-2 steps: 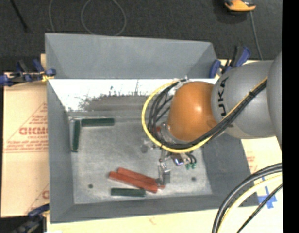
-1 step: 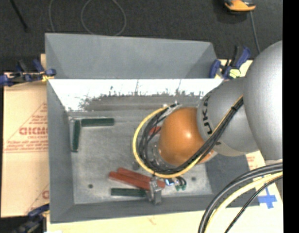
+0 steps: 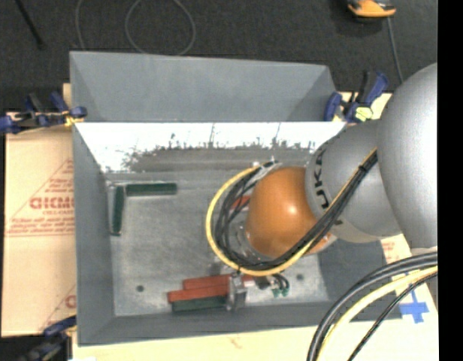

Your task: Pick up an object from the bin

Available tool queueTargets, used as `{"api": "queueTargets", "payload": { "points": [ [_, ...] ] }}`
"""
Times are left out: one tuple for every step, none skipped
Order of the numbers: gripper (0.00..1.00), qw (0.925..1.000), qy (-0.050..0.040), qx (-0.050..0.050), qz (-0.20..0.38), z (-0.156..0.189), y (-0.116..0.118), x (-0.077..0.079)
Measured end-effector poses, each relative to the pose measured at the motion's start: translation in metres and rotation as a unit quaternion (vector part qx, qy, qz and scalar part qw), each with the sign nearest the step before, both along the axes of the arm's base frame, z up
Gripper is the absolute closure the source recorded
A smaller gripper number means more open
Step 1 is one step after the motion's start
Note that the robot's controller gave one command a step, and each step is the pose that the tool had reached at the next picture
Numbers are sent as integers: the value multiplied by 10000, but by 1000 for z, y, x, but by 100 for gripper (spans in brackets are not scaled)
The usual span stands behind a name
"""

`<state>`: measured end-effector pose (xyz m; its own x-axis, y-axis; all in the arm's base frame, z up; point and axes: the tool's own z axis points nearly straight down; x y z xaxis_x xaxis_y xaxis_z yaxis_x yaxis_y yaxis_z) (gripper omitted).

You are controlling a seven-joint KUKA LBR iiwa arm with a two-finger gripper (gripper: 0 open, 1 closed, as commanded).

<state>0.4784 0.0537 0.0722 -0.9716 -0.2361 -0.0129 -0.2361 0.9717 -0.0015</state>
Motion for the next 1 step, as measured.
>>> {"api": "queueTargets", "payload": {
  "points": [
    [100,9996,5,-10,285,111,-5,21]
  ]
}}
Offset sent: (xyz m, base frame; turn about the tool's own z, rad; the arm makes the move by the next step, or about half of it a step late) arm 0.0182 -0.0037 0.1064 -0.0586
